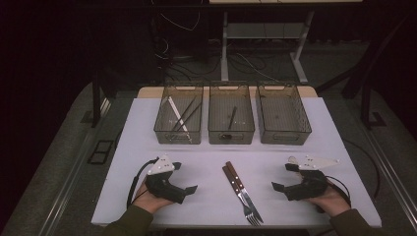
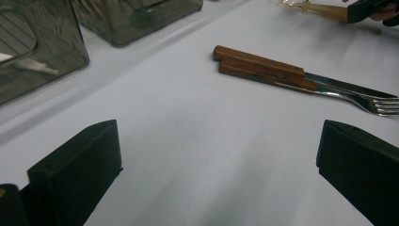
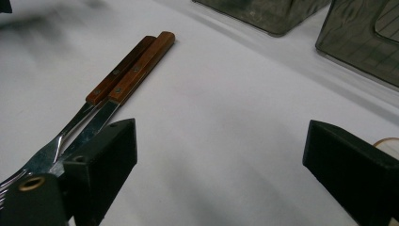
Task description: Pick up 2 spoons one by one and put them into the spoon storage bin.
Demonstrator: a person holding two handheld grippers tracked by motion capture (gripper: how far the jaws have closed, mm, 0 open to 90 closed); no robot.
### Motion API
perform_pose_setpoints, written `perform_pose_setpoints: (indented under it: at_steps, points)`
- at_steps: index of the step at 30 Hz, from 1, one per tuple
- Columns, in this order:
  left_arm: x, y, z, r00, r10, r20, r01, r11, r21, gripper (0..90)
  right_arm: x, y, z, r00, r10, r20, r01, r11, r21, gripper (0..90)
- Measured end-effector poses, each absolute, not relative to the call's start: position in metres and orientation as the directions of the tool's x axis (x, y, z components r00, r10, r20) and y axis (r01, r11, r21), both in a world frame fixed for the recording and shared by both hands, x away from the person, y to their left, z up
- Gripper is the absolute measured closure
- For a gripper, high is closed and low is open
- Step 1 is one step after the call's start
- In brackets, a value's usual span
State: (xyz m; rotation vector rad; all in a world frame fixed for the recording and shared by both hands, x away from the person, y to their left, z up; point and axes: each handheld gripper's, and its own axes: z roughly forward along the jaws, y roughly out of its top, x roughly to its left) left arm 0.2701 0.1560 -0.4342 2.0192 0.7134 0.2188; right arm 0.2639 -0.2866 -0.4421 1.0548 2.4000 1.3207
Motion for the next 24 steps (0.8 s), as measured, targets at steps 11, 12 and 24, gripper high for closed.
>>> perform_pose_setpoints:
  at_steps: [11, 12, 24]
  points:
    - [0.273, 0.16, -0.434, 0.812, 0.569, -0.13, 0.398, -0.378, 0.836, 0.0, 0.273, -0.305, -0.427, -0.701, 0.693, 0.168, 0.498, 0.307, 0.811, 10.3]
    - [0.272, 0.161, -0.434, 0.813, 0.568, -0.128, 0.395, -0.377, 0.838, 0.0, 0.274, -0.307, -0.426, -0.7, 0.694, 0.17, 0.5, 0.307, 0.81, 10.3]
    - [0.271, 0.161, -0.433, 0.807, 0.577, -0.13, 0.4, -0.37, 0.839, 0.0, 0.29, -0.334, -0.423, -0.607, 0.788, 0.1, 0.58, 0.353, 0.735, 22.5]
